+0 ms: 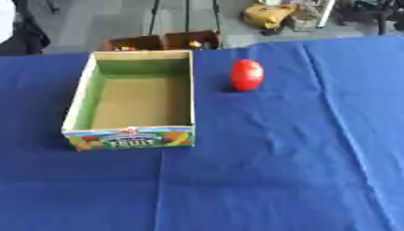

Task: Pick up objects on the table and place them in the box.

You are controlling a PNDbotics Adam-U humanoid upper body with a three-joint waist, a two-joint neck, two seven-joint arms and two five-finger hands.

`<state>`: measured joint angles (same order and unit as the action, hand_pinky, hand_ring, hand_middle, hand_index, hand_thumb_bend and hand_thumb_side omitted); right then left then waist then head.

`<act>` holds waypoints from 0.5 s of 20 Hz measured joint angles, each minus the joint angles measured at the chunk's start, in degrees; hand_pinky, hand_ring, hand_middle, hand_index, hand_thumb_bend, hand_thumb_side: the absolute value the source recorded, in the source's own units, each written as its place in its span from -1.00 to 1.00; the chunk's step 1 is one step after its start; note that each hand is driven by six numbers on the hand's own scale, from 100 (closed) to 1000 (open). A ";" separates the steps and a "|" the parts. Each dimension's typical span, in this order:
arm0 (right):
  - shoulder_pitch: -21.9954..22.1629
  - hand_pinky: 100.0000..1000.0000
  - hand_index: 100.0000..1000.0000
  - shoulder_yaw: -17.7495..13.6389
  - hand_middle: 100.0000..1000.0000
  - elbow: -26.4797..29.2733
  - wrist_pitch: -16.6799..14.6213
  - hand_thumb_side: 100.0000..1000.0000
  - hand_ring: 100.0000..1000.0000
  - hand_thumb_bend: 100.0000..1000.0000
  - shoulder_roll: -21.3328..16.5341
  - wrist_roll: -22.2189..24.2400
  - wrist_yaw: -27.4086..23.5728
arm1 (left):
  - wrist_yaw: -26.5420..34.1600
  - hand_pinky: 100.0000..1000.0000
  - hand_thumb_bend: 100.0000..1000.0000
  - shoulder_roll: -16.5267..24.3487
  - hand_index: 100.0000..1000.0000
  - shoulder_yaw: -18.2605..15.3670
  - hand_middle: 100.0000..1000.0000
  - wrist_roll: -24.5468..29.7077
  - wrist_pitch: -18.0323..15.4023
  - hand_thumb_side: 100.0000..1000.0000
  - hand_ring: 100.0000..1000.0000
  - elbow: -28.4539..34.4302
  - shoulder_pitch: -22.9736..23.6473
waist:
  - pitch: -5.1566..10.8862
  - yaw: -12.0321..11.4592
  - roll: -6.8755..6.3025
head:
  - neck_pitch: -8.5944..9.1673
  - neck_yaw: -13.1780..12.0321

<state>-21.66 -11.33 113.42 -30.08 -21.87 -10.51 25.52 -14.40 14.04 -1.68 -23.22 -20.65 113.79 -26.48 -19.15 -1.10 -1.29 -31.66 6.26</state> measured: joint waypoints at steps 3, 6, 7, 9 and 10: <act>0.00 0.26 0.66 0.00 0.23 0.00 0.02 0.69 0.38 -1.00 0.00 0.02 -0.01 | 0.05 0.39 -1.00 0.00 0.65 0.00 0.49 0.00 0.00 1.00 0.76 0.00 0.00 | -0.08 0.00 0.00 | 0.01 0.12; -0.01 0.26 0.66 0.00 0.23 0.00 0.03 0.69 0.38 -1.00 0.00 0.04 -0.03 | 0.16 0.39 -1.00 0.00 0.65 0.00 0.49 0.01 -0.01 1.00 0.76 0.00 0.00 | -0.29 0.00 0.00 | 0.02 0.20; -0.01 0.26 0.66 0.00 0.23 0.00 0.04 0.69 0.38 -1.00 0.00 0.05 -0.05 | 0.21 0.39 -1.00 0.00 0.65 0.00 0.49 0.01 -0.01 1.00 0.76 0.00 0.00 | -0.29 0.00 0.00 | 0.02 0.20; -0.16 0.26 0.66 0.00 0.24 0.00 0.19 0.68 0.39 -1.00 -0.01 0.11 -0.10 | 0.26 0.39 -1.00 0.00 0.65 0.00 0.49 0.01 -0.01 1.00 0.76 0.00 0.00 | -0.29 0.00 0.03 | 0.02 0.22; -0.63 0.26 0.67 0.00 0.24 0.00 0.53 0.69 0.40 -1.00 -0.11 0.07 -0.10 | 0.28 0.39 -1.00 0.00 0.65 0.00 0.49 0.01 -0.01 1.00 0.76 0.00 0.00 | -0.29 -0.01 0.06 | 0.02 0.23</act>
<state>-22.29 -11.33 113.42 -29.55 -21.98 -10.44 25.41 -14.11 14.04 -1.68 -23.21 -20.66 113.79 -26.48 -19.44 -1.11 -1.23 -31.64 6.49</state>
